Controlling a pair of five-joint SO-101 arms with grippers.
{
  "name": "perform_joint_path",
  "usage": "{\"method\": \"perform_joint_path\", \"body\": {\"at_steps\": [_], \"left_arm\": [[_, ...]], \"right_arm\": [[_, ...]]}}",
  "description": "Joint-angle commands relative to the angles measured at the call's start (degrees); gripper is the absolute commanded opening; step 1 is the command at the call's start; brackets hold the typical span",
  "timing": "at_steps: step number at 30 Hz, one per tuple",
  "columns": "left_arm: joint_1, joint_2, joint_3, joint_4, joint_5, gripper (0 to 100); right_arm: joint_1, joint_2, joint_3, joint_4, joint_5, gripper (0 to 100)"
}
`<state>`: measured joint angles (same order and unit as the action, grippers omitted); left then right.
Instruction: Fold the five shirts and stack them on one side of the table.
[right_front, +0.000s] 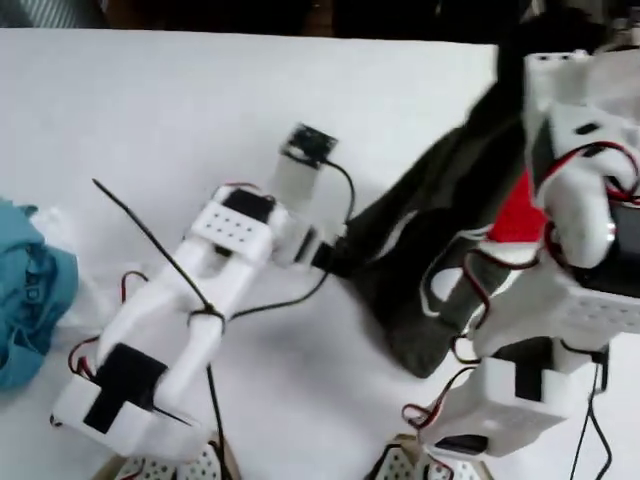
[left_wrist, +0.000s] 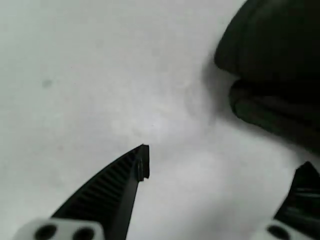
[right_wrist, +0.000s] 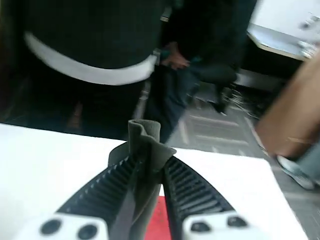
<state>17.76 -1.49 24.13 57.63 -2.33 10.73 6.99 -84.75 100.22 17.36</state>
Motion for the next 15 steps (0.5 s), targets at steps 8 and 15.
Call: {"method": "perform_joint_path", "body": {"at_steps": [8, 15], "left_arm": [[-14.15, -0.88, -10.95, 13.19, -1.85, 44], [-26.37, -0.79, -16.66, 23.38, -1.93, 44]], "right_arm": [[14.81, -2.07, 16.53, 1.1, 0.53, 1.9], [17.1, -2.68, 28.75, 1.1, 0.53, 2.2]]}}
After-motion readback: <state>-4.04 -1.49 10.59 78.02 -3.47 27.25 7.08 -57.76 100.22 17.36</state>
